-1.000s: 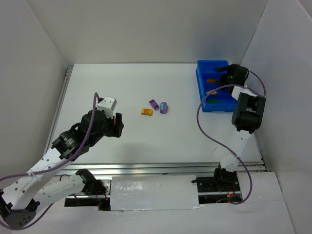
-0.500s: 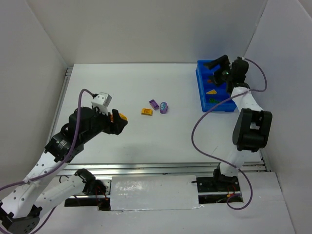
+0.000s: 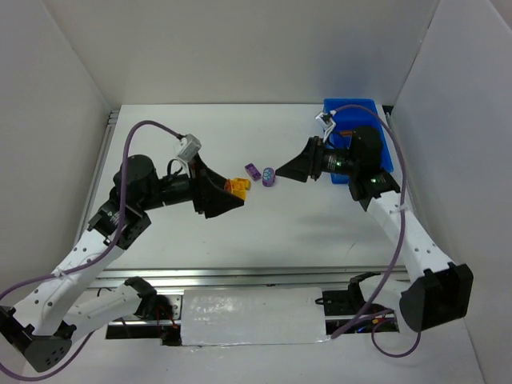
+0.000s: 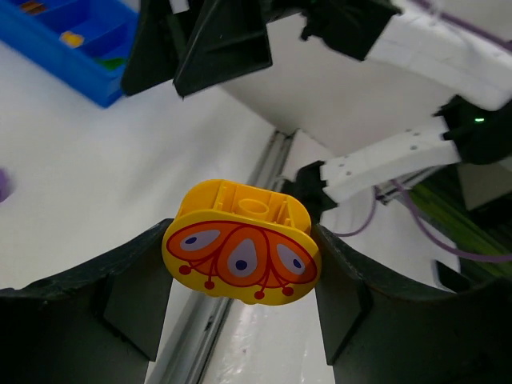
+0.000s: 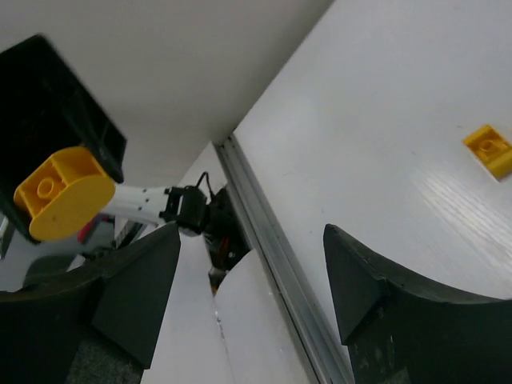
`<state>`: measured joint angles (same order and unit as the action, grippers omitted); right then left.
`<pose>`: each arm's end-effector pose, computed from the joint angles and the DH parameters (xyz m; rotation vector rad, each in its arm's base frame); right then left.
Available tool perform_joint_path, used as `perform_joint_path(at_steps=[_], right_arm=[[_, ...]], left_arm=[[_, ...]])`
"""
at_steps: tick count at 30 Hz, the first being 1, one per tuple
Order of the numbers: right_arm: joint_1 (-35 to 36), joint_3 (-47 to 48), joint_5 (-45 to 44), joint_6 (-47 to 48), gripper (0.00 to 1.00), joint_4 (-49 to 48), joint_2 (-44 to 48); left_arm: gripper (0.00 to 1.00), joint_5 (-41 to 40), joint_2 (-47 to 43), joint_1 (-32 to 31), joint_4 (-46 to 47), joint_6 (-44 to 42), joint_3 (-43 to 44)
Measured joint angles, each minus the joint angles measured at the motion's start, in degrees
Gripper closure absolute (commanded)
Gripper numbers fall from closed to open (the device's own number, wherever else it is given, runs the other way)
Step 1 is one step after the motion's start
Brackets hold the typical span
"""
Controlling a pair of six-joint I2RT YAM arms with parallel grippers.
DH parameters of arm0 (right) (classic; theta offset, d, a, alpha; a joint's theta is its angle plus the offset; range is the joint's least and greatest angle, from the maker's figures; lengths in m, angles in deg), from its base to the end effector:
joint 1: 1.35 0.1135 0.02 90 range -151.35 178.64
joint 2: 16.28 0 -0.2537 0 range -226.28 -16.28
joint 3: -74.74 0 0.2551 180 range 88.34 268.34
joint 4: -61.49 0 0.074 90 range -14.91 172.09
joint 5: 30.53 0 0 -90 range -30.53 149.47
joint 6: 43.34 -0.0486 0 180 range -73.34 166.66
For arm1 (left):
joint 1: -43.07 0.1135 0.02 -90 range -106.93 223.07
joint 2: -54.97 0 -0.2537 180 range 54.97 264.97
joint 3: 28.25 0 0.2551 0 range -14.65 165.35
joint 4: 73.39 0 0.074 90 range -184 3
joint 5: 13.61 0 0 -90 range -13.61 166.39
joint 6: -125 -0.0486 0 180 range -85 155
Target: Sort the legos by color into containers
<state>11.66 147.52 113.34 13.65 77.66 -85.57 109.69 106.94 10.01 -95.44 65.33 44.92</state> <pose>0.2689 0.1024 0.3438 -0.4040 1.8812 1.3910 0.1666 -0.1403 0.4039 0.5337 1.6640 -1.2942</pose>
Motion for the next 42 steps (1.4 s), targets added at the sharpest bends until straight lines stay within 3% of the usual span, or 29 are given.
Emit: perform_joint_path(at_steps=[8, 15, 26, 33, 42], right_arm=[[8.0, -3.7, 9.2, 0.9, 0.22, -6.2, 7.5], [13.7, -4.5, 2.8, -8.7, 0.22, -8.2, 9.2], [23.6, 6.3, -22.2, -12.3, 0.19, 11.8, 10.6], [25.4, 9.4, -31.1, -10.9, 0.2, 21.7, 8.0], [31.4, 13.1, -36.2, -8.5, 0.21, 28.1, 4.6]], left_arm=[[1.0, 11.8, 0.4, 0.0, 12.1, 4.8, -0.7], [0.99, 15.0, 0.2, 0.0, 11.6, 0.8, -1.4], [1.0, -2.9, 0.1, -3.5, -1.9, -17.6, -1.7], [1.0, -7.1, 1.8, -5.2, -3.4, -25.7, -3.4], [1.0, -15.2, 5.1, -13.9, -3.7, -31.7, -3.2]])
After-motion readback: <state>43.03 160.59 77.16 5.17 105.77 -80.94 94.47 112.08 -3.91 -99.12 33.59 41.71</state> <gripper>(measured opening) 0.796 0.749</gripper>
